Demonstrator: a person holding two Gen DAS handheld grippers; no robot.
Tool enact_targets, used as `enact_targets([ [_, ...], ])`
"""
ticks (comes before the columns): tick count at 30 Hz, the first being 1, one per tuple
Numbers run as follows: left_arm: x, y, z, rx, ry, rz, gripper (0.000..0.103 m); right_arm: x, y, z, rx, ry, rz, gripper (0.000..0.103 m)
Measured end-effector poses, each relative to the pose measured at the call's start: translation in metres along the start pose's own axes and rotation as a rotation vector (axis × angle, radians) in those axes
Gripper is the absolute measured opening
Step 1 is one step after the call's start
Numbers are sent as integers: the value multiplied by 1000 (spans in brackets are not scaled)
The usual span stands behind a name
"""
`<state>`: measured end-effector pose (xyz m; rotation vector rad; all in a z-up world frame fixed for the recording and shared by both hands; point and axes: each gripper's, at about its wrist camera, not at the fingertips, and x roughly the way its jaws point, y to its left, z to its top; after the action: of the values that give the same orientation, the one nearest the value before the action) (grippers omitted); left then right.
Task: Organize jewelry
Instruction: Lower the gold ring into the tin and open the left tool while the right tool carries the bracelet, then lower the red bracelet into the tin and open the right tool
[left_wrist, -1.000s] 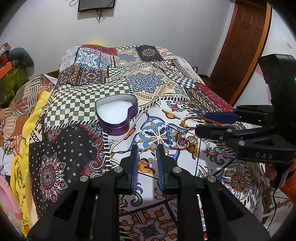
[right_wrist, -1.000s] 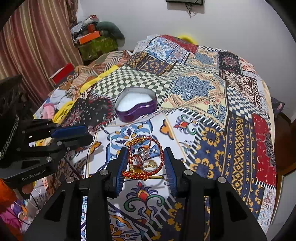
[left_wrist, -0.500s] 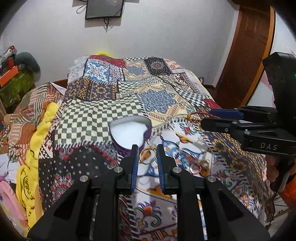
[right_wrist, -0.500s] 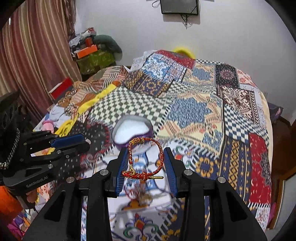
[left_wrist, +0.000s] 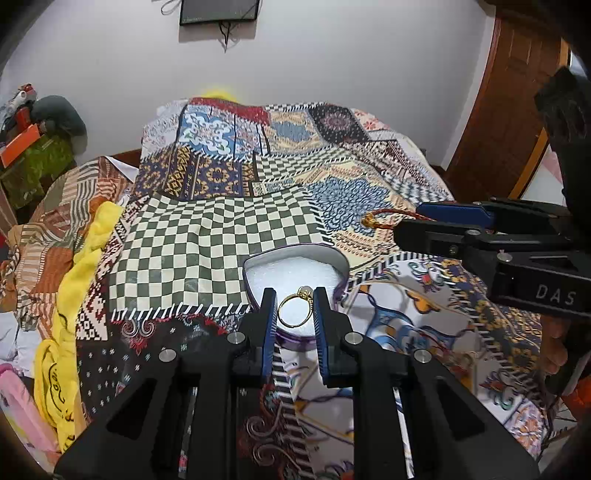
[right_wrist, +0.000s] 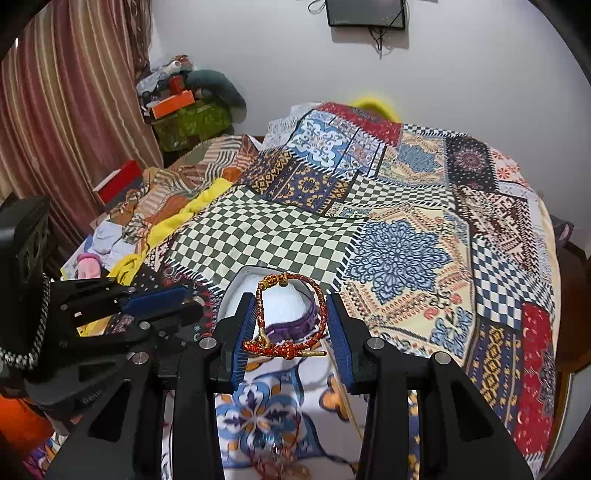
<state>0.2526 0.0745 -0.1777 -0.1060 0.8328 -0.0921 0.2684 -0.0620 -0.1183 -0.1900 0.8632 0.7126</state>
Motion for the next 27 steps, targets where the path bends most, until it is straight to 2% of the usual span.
enact_targets([
  [11,48,11,14,20,72,-20,18,38,-4,13,-20,72,-3,35],
  [20,56,16,14,40,84,-17,18,49,-7,16,-11,95,2,35],
  [23,51,18,12,52,80,-1,23,52,-3,16,-20,106,6,35],
  [25,46,20,10,53,70,14,33,55,-2,17,-27,115,10,35],
  [27,41,24,8,47,60,25,36,58,1,16,-35,125,12,35],
])
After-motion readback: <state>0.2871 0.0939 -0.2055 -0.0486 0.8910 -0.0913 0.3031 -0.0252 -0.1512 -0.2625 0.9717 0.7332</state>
